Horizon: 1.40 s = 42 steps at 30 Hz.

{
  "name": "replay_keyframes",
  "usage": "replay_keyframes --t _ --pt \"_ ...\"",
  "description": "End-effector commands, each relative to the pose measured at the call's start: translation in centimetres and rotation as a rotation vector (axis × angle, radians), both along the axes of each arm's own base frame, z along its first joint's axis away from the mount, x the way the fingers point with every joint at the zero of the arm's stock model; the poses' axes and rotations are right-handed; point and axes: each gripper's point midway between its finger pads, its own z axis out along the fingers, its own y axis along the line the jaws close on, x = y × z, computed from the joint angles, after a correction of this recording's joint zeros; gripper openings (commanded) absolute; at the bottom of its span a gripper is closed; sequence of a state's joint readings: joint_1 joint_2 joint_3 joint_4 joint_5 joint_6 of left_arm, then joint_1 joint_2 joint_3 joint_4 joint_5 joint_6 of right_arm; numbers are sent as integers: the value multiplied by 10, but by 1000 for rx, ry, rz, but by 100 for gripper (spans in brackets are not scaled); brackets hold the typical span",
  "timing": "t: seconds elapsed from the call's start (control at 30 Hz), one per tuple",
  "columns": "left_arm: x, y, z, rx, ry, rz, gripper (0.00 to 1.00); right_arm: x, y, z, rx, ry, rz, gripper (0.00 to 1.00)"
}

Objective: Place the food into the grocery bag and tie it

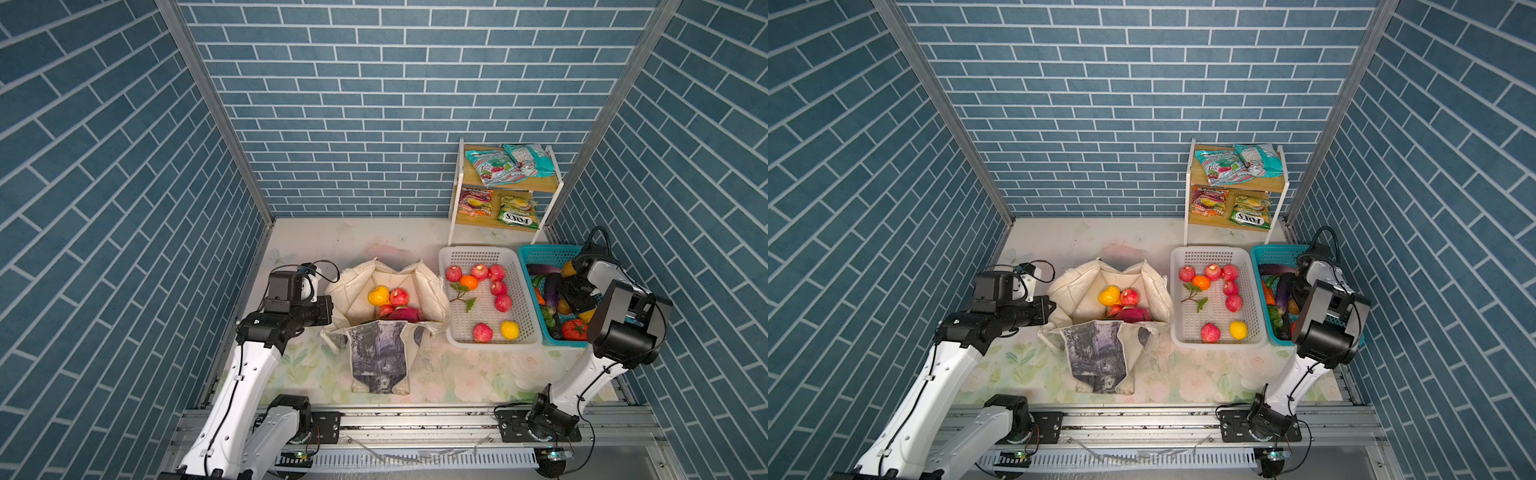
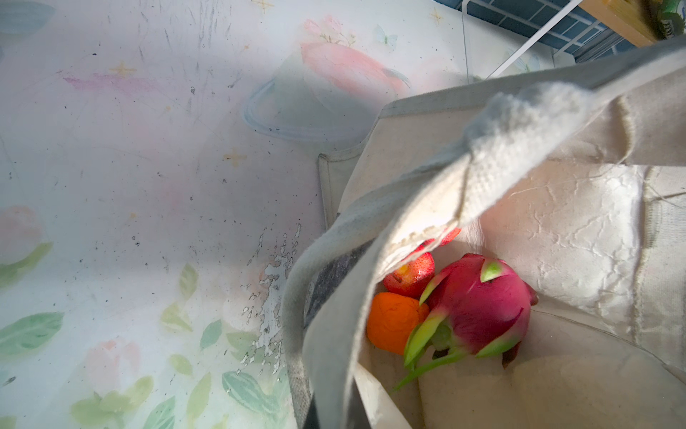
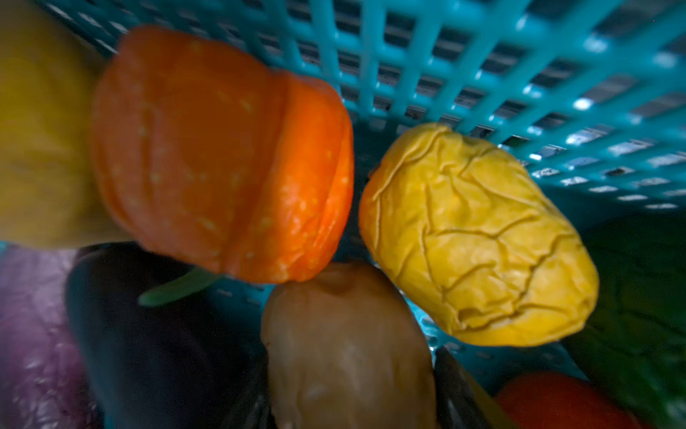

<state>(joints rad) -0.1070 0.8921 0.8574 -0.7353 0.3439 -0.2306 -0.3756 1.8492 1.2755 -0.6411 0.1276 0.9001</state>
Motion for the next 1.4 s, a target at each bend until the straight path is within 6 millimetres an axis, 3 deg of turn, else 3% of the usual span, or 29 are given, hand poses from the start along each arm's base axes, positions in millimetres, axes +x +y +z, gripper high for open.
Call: replay_keyframes --t 0.0,0.13,0.33,0.53,0.7,0.8,0.97,1.2,1.37 --pt "-2 3 -2 12 -3 1 0 -4 5 -8 25 40 17 65" --pt "-2 3 -2 13 -1 1 0 -3 5 -3 17 21 19 57" --pt "-2 3 -2 13 -1 1 0 -3 2 26 -30 -41 33 36" --pt "-3 3 -2 15 0 3 0 -12 6 85 -90 -137 80 35" --pt "-3 4 -2 16 1 4 0 -23 26 147 -129 -274 167 35" --pt "-3 3 -2 15 2 2 0 -19 58 191 -175 -368 332 35" --pt "-3 3 0 11 -7 0 0 -21 138 243 -181 -481 619 36" --pt "-4 2 1 5 -11 -3 0 -39 255 290 -131 -671 938 35" --pt "-4 2 3 4 -18 -4 0 -59 345 306 -110 -741 1204 35"
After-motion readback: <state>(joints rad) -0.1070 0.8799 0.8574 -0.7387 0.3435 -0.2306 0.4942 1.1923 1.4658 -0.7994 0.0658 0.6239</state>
